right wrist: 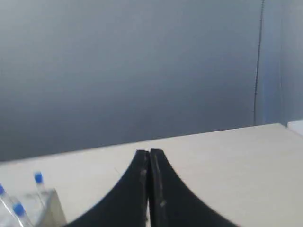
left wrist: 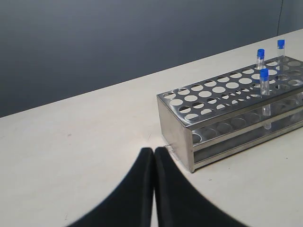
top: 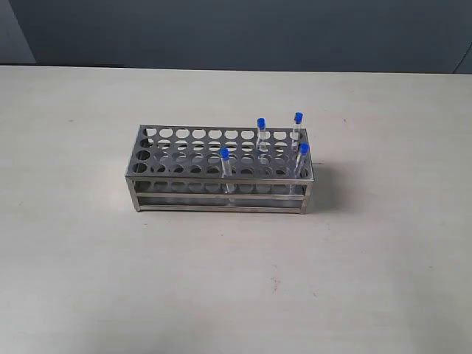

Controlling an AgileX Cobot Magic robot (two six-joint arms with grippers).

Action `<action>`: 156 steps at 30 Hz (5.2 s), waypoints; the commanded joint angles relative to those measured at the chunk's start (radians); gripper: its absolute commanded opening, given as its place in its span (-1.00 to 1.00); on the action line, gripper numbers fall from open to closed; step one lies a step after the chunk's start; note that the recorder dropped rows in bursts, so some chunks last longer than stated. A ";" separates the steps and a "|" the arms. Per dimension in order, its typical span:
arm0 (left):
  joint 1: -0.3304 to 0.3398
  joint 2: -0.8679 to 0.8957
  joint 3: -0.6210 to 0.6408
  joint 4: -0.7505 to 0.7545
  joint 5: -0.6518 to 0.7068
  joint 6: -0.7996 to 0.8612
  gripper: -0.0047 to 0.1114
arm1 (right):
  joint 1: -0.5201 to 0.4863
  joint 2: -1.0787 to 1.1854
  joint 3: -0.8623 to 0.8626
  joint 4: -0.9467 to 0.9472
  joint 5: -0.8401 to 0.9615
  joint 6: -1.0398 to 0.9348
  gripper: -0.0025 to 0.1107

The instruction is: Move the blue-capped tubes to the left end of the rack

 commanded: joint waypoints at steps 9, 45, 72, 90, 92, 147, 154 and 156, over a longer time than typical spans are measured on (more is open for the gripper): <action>-0.011 -0.005 -0.005 0.000 -0.005 -0.005 -0.90 | 0.001 -0.005 0.002 0.582 -0.157 0.300 -0.97; -0.011 -0.005 -0.005 0.000 -0.005 -0.005 -0.90 | 0.402 1.213 -1.208 -0.571 0.932 0.355 -0.97; -0.011 -0.005 -0.005 0.000 -0.005 -0.005 -0.90 | 0.804 1.743 -1.295 -0.744 0.552 0.449 -0.11; -0.011 -0.005 -0.005 0.000 -0.005 -0.005 -0.90 | 0.804 1.919 -1.360 -0.887 0.592 0.546 -0.97; -0.011 -0.005 -0.005 0.000 -0.005 -0.005 -0.90 | 0.804 1.913 -1.360 -0.887 0.587 0.546 -0.95; -0.011 -0.005 -0.005 0.000 -0.005 -0.005 -0.90 | 0.809 2.300 -2.167 -0.565 0.878 0.299 -0.96; -0.011 -0.005 -0.005 0.000 -0.005 -0.005 -0.90 | 0.809 2.299 -2.167 -0.571 0.878 0.299 -0.96; -0.011 -0.005 -0.005 0.000 -0.005 -0.005 -0.90 | 0.809 2.283 -2.167 -0.571 0.868 0.299 -0.96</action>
